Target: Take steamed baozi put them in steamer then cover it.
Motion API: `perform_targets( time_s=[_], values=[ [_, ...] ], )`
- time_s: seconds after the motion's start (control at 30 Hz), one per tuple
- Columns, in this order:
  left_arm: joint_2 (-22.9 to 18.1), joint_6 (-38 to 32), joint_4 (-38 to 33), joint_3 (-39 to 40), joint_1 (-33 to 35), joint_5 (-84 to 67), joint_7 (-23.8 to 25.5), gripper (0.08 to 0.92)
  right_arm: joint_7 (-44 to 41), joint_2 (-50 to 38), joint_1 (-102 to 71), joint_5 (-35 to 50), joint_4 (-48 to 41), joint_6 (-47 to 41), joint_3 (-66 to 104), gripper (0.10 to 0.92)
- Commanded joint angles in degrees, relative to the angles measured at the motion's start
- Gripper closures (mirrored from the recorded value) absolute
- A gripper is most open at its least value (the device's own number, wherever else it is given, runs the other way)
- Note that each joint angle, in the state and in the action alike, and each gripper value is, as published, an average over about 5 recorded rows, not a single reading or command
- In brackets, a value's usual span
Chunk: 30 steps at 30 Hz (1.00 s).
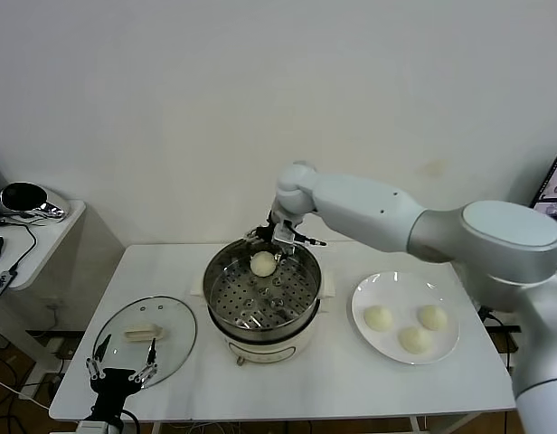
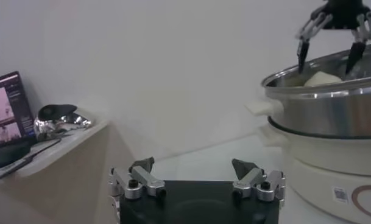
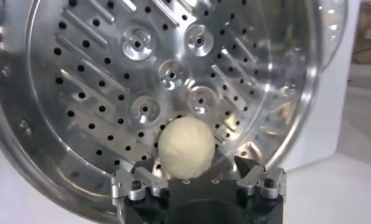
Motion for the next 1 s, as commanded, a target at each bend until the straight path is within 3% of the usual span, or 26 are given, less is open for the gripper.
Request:
perform_targets(
  time_s=[0.03,0.2,0.43,0.73,1.0],
  values=[
    [0.06,0.1,-1.03,0.08,0.26,0.12,0.07,0.177,-4.83,-20.24,11.23,21.65,24.55,-41.5,-3.78,0.202],
    [0.85,0.16,-1.4,0.51,0.15,0.23,0.14,0.177,-3.81,-32.86,10.9,21.58,31.59,-50.0,-4.72,0.203],
    [1.6,0.31,-1.58,1.29,-0.57,0.53,0.23,0.177,-4.78,-43.03,4.71,15.1,33.93,-47.84,-5.03,0.203],
    [1.91,0.39,-1.82,0.72,-0.35,0.47,0.21,0.177,-5.46,-43.58,-16.25,6.71,27.17,-41.08,8.07,0.203],
    [1.76,0.4,-2.23,-0.21,0.43,0.37,0.24,0.177,-4.64,-36.51,-27.22,1.34,16.51,-38.54,16.44,0.203]
  ],
)
